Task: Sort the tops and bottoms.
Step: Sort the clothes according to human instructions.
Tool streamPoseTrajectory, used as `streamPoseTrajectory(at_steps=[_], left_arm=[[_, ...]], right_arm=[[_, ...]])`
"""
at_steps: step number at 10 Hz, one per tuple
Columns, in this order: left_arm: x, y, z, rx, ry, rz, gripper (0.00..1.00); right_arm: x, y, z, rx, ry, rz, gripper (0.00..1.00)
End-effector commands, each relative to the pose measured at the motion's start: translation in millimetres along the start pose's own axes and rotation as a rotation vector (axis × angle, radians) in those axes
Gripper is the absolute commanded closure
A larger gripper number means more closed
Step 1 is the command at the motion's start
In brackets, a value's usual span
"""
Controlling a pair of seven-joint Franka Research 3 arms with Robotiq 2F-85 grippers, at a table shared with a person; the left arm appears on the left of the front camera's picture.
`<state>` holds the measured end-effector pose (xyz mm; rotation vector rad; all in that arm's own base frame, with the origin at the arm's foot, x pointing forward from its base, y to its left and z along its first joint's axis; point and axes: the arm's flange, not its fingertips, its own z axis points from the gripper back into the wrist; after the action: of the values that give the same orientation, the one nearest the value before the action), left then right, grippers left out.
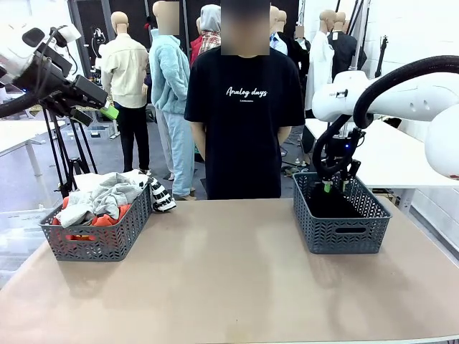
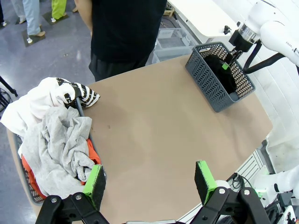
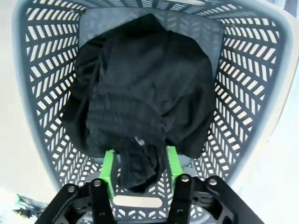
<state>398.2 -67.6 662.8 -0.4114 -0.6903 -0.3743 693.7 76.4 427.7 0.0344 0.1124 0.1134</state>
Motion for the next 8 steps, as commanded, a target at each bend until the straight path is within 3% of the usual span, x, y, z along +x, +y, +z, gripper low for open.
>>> streamPoseTrajectory(at_steps=[1,8], left_arm=[[0.0,-0.1,0.2,-0.01,-0.007,0.009,0.0],[0.0,-0.1,0.2,-0.01,-0.007,0.009,0.0]], right_arm=[[-0.4,-5.0,1.1,-0.013,0.011,0.001,0.0],[-4.6,-3.3,9.4,0.005,0.001,0.0,0.0]])
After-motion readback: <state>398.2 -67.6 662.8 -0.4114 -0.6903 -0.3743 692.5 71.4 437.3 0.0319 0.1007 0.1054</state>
